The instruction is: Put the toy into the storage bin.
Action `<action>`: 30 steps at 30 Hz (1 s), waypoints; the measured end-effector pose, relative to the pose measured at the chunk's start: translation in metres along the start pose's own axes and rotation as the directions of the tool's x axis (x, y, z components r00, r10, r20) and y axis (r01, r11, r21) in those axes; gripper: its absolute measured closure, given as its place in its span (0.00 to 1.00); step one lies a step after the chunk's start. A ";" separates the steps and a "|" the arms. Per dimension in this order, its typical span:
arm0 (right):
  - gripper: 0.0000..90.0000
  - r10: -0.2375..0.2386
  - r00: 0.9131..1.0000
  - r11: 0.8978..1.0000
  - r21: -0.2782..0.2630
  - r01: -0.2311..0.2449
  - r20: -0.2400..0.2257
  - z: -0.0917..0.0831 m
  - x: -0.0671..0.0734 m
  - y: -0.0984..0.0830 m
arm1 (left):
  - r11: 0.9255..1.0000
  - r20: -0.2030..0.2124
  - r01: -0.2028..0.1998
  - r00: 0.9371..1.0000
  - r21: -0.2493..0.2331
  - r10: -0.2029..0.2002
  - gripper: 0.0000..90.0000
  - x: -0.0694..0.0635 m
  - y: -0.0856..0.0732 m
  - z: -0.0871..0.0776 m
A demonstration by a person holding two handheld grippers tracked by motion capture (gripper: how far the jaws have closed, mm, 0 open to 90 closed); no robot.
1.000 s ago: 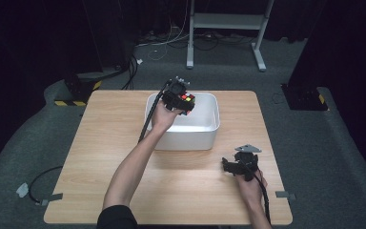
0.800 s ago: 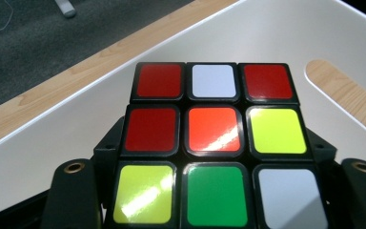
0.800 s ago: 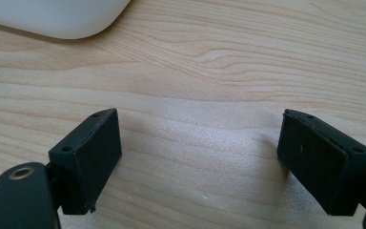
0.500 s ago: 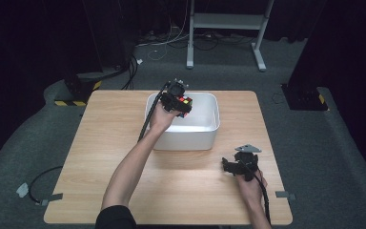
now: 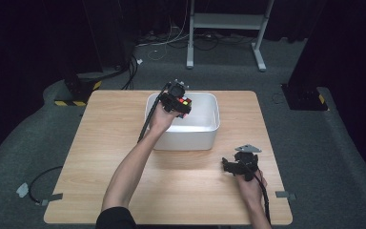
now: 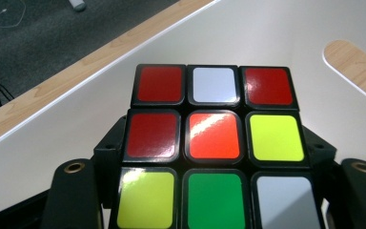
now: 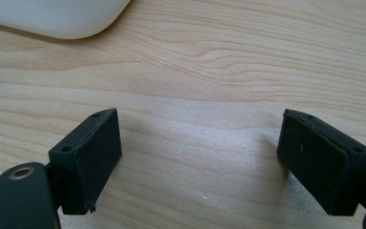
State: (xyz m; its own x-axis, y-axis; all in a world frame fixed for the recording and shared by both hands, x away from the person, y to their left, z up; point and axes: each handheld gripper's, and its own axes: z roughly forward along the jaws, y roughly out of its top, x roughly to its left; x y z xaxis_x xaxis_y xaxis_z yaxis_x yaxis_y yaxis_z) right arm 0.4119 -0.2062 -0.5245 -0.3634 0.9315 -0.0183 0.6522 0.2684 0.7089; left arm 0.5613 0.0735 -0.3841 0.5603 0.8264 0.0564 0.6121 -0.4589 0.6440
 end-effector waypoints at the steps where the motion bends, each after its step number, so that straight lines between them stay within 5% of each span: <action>1: 0.16 0.000 1.000 1.000 0.000 0.000 0.000 0.000 0.000 0.000 | 1.000 -0.003 -0.002 1.000 -0.003 0.002 0.36 0.000 0.000 -0.001; 21: 0.16 0.000 1.000 1.000 0.000 0.000 -0.001 0.000 0.000 0.000 | 1.000 0.002 -0.026 1.000 -0.009 0.026 0.37 -0.008 -0.001 -0.018; 30: 0.16 0.000 1.000 1.000 0.000 0.000 -0.001 0.000 0.000 0.000 | 1.000 0.004 -0.008 1.000 -0.019 0.008 0.37 -0.007 -0.006 -0.019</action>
State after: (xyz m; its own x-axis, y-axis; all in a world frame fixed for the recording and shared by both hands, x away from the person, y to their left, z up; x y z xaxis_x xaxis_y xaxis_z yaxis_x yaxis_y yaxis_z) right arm 0.4120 -0.2060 -0.5245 -0.3643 0.9311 -0.0173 0.6525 0.2685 0.7086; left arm 0.5429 0.0770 -0.3736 0.5677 0.8212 0.0582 0.5970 -0.4593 0.6578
